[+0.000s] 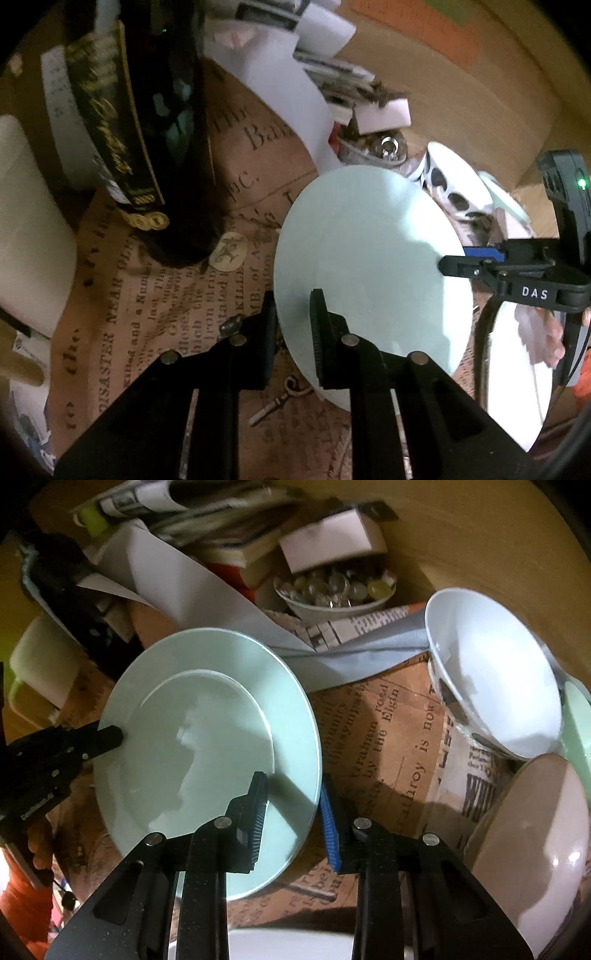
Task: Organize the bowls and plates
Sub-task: 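Lift the mint green plate with both grippers and carry it over the white plate, then lower the mint green plate onto the white plate and open both grippers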
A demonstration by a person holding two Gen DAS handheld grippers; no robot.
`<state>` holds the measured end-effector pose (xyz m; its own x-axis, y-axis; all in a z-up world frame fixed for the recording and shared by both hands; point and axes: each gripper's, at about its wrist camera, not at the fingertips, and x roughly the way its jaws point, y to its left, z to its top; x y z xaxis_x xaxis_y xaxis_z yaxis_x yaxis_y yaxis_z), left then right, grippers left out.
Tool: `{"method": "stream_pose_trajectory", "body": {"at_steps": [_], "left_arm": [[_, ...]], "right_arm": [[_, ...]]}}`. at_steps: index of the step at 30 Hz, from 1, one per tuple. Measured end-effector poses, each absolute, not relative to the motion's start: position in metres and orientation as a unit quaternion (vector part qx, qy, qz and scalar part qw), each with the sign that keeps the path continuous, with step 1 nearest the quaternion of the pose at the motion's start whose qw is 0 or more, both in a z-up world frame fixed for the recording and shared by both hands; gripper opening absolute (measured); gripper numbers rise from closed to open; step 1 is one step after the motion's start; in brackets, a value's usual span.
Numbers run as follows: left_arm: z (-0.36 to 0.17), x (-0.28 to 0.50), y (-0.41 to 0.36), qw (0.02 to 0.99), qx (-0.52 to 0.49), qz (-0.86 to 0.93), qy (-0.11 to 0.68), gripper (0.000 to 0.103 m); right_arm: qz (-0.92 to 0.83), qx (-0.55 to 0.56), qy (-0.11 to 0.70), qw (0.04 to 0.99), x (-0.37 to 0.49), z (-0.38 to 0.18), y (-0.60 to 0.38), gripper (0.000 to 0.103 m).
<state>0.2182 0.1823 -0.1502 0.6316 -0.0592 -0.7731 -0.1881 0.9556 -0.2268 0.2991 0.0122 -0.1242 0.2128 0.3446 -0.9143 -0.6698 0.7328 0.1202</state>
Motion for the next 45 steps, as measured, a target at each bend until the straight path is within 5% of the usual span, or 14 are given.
{"method": "stream_pose_trajectory", "body": {"at_steps": [23, 45], "left_arm": [[-0.074, 0.154, 0.139, 0.937, -0.125, 0.029, 0.326, 0.016], [-0.095, 0.129, 0.068, 0.929, -0.118, -0.038, 0.348, 0.016]], "right_arm": [[0.360, -0.084, 0.408, 0.835, 0.234, -0.023, -0.052, 0.025], [0.314, -0.047, 0.409, 0.856, 0.195, -0.044, -0.132, 0.025]]}}
